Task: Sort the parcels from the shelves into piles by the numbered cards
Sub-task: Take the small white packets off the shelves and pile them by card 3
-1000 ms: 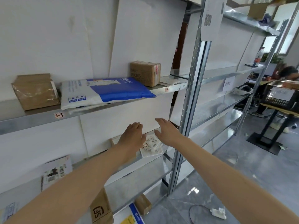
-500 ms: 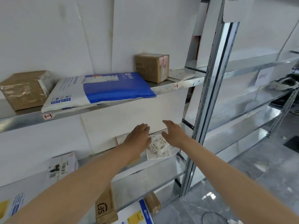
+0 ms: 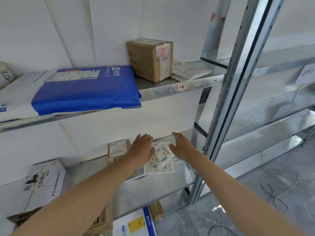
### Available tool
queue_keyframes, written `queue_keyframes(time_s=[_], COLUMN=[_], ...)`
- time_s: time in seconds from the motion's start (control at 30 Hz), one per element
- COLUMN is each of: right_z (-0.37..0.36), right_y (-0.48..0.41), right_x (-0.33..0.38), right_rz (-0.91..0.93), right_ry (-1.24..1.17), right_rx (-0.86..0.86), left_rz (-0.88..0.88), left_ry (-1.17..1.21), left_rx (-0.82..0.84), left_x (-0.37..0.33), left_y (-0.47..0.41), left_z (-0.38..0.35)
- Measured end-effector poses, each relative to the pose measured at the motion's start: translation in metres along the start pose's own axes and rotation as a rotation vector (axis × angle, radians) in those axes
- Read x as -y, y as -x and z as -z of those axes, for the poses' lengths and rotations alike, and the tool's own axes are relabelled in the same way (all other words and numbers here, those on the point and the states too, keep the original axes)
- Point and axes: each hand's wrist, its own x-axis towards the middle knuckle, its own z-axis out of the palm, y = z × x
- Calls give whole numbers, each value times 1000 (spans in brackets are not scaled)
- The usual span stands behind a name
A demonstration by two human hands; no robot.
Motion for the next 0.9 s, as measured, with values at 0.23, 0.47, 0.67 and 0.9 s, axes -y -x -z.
queue_keyframes(time_s=[0.23,0.47,0.67,0.9], right_z=[-27,-52,-67,-83], right_y=[-39,-64,-84,-107], right_x=[-36,-61,-80,-91], right_rz=[-55,-41,22,44], right_ry=[19,15,95,109], right_rx=[121,197,257,211], left_rz=[118,187,295,358], left_ry=[28,24,44,108], left_rx=[87,128,187,184], left_x=[0,-2,-3,-3], left_y=[-32,-56,-70,-76], left_z=[-27,-50,-77,-107])
